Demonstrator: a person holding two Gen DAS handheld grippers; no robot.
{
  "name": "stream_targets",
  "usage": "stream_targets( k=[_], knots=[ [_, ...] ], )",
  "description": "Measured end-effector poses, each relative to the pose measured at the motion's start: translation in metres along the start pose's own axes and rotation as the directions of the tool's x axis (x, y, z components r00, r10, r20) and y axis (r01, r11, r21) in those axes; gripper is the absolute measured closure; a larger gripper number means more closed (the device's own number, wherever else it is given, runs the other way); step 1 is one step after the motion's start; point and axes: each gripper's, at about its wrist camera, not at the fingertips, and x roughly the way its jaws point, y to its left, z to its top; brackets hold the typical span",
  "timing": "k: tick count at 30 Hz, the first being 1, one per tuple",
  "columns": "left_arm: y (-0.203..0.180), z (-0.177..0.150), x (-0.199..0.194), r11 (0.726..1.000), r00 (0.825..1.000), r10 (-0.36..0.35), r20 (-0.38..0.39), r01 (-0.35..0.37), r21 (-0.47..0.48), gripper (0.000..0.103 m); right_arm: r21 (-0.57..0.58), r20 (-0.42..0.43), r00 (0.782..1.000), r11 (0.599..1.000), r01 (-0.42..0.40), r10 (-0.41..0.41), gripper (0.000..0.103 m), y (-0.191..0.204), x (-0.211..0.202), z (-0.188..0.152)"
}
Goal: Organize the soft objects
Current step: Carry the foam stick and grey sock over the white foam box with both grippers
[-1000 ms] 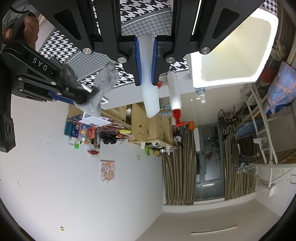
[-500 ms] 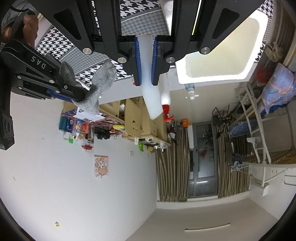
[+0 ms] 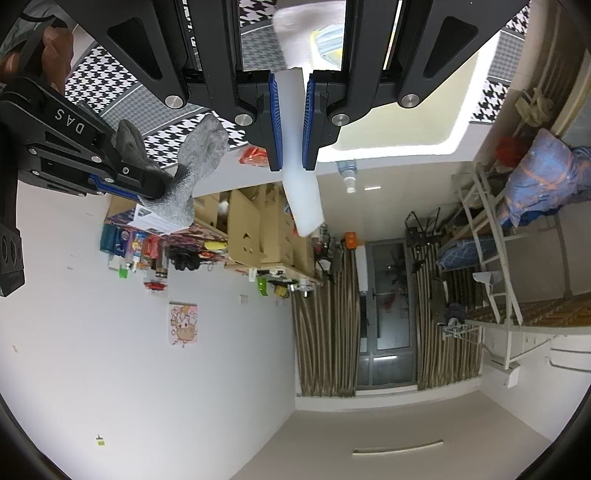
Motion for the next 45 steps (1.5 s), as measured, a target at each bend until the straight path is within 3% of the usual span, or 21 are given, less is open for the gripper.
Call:
stream_targets(
  k=[22,45],
  knots=[
    [0.033,-0.009,-0.004,0.994,0.995,0.101,-0.010,-0.101,-0.038,0.091,-0.028,0.007,0.995,0.995,-0.094,0.095,0.092,0.033,0.017,0.010],
    [0.052,-0.023,0.012,0.986,0.986,0.146,-0.074,-0.151,-0.064,0.090,-0.049,-0.035,0.990,0.989,-0.142,0.140,0.092,0.048,0.039,0.009]
  ],
)
